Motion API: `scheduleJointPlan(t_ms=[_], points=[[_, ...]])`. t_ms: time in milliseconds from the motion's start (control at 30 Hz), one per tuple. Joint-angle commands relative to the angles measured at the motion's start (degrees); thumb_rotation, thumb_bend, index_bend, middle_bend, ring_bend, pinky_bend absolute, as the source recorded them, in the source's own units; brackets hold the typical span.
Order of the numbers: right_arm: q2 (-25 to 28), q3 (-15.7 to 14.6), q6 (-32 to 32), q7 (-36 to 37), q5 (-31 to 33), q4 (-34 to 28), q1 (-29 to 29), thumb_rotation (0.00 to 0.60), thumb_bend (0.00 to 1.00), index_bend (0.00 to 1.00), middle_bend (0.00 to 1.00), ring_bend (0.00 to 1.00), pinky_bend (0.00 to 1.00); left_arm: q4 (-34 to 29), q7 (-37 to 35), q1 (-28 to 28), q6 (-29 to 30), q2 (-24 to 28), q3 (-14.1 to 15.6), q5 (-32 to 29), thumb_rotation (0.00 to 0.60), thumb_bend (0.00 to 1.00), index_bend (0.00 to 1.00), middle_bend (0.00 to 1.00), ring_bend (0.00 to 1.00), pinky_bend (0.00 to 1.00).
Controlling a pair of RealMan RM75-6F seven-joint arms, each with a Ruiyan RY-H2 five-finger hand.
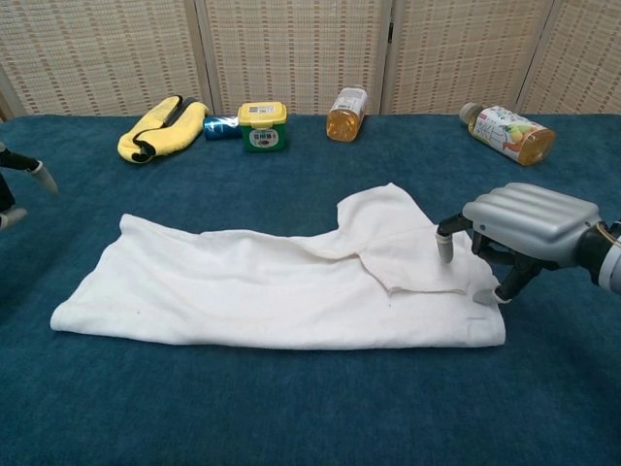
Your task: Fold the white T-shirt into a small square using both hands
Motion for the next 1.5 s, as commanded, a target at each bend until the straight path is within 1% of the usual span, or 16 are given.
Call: scheduleJointPlan(t_ms=[33, 200, 333, 667, 767, 867, 967, 1067, 1200, 1500], points=[[-0.35, -0.08, 0.1, -0.25, -0.16, 0.53, -0.05, 0.6, 0.17, 0.43, 0.94, 1.0, 1.0, 0.23, -0.13, 0.02, -0.14, -0.13, 0.0, 0.01, 0.6, 0.54, 0.31, 0.96, 0.89, 0.99], [-1.37, 0.38, -0.86, -1.03, 0.47, 1.77, 0.47, 0.6, 0.18, 0.45, 0.94, 1.0, 1.0, 0.43, -0.44, 0.08, -0.27, -0.23, -0.07, 0.14, 0.6, 0.54, 0.31, 0.96, 0.89, 0.99], [-2.27, 0.69, -1.53, -1.38, 0.82, 2.59, 0.92, 0.6, 0.21, 0.46, 0.94, 1.0, 1.0, 0.64, -0.58, 0.16, -0.36, -0.26, -0.1, 0.14, 0.6, 0.54, 0.31, 0.96, 0.89, 0.99], [-2.65, 1.21, -1.63, -1.2, 0.97, 2.98, 1.36, 0.6, 0.37, 0.51, 0.95, 1.0, 1.0, 0.9, -0.98, 0.52, -0.39, -0.17, 0.01, 0.43, 0.6, 0.54, 0.31, 0.96, 0.89, 0.99], [-2.44, 1.85, -1.32, -0.76, 1.2, 2.69, 1.52, 0.6, 0.42, 0.52, 0.95, 1.0, 1.0, 0.96, -1.14, 0.58, -0.35, -0.18, -0.08, 0.52, 0.6, 0.54, 0.31, 0.96, 0.89, 0.99], [-2.23, 3.31, -0.82, -0.14, 1.75, 2.28, 2.0, 0.6, 0.45, 0.52, 0.95, 1.0, 1.0, 0.93, -1.24, 0.67, -0.23, -0.02, -0.13, 0.74, 0.6, 0.54, 0.31, 0.96, 0.89, 0.99], [-2.32, 5.47, -0.52, 0.97, 2.72, 2.17, 2.9, 0.6, 0.46, 0.52, 0.95, 1.0, 1.0, 0.86, -1.25, 0.7, -0.13, 0.19, -0.24, 0.81, 0.6, 0.54, 0.31, 0.96, 0.89, 0.99], [-3.05, 8.11, -0.77, 1.55, 4.32, 3.6, 4.33, 0.6, 0.47, 0.53, 0.95, 1.0, 1.0, 0.56, -1.15, 0.79, 0.12, 0.47, -0.31, 0.88, 0.6, 0.54, 0.31, 0.96, 0.89, 0.99], [-4.85, 11.06, -2.27, 1.95, 6.58, 6.89, 6.86, 0.6, 0.48, 0.53, 0.95, 1.0, 1.0, 0.03, -1.14, 1.03, 0.48, 0.77, -0.32, 0.97, 0.6, 0.54, 0.31, 0.96, 0.89, 0.99], [-9.87, 13.89, -4.77, 2.87, 9.26, 16.19, 11.32, 0.6, 0.48, 0.53, 0.95, 1.0, 1.0, -0.02, -1.21, 1.6, 0.71, 1.04, -0.03, 0.95, 0.6, 0.54, 0.31, 0.96, 0.89, 0.99]])
